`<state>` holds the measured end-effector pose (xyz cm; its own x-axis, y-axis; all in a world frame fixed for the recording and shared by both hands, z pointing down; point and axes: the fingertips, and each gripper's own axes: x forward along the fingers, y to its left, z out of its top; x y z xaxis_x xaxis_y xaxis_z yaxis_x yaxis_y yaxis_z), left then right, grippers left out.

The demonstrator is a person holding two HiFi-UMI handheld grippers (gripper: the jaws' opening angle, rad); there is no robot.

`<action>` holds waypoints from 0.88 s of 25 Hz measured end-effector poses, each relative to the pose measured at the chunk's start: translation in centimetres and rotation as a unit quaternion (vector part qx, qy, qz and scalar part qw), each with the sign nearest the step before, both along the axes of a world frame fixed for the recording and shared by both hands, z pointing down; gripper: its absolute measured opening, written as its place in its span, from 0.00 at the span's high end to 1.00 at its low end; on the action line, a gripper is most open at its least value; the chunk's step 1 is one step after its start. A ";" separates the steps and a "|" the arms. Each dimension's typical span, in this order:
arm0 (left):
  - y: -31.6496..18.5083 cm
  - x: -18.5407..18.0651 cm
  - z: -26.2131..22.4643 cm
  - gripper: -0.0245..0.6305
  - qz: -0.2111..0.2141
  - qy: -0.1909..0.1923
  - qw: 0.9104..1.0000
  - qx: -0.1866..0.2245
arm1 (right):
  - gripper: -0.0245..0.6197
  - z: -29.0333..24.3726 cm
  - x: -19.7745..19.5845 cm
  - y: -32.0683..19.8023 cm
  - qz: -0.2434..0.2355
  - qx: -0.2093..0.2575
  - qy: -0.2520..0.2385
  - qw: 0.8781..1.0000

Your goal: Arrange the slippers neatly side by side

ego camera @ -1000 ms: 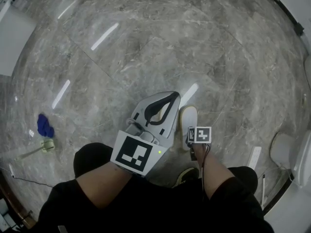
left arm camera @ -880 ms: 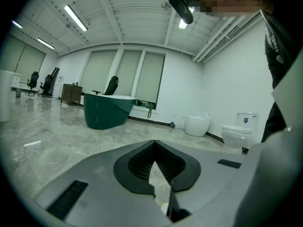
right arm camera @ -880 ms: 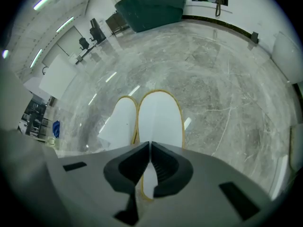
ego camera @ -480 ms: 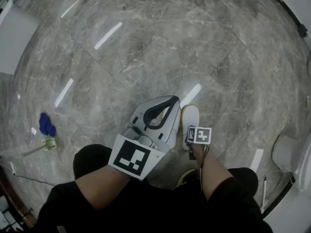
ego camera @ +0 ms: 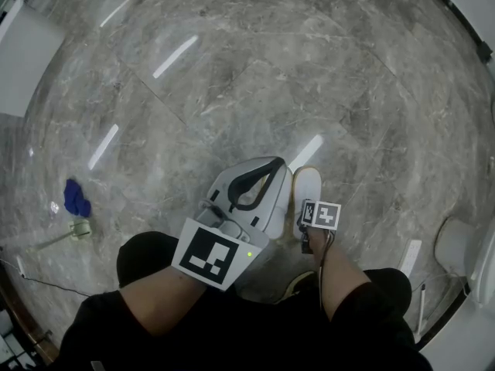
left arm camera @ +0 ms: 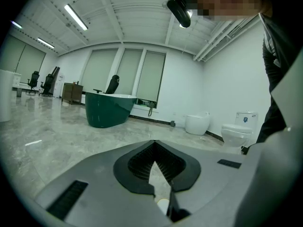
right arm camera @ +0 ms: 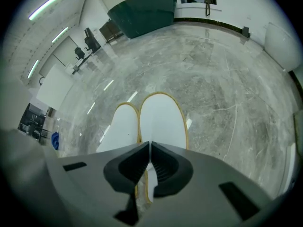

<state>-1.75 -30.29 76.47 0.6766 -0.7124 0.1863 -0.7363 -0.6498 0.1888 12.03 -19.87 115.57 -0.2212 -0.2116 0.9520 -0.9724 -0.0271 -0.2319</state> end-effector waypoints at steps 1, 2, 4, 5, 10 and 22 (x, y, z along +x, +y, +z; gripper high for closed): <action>0.0 -0.1 0.0 0.96 0.000 0.001 1.000 0.000 | 0.94 0.1 0.1 0.0 0.005 -0.001 0.000 1.000; -0.1 -0.2 0.0 0.96 0.000 0.002 1.000 0.000 | 0.94 0.1 0.2 0.0 0.010 -0.003 0.000 1.000; -0.1 -0.4 -0.1 0.96 0.000 0.003 1.000 0.000 | 0.94 0.2 0.2 0.0 0.016 -0.005 -0.002 1.000; -0.1 -0.4 0.0 0.96 0.001 0.003 1.000 0.000 | 0.94 0.3 0.1 0.0 0.017 -0.006 -0.002 1.000; -0.3 -0.5 0.1 0.96 0.003 0.007 1.000 -0.002 | 0.94 0.4 0.0 -0.3 0.021 0.000 0.000 1.000; -0.3 -0.3 -0.1 0.96 0.006 0.011 1.000 0.000 | 0.82 0.0 -0.5 -0.3 0.033 -0.003 -0.020 0.999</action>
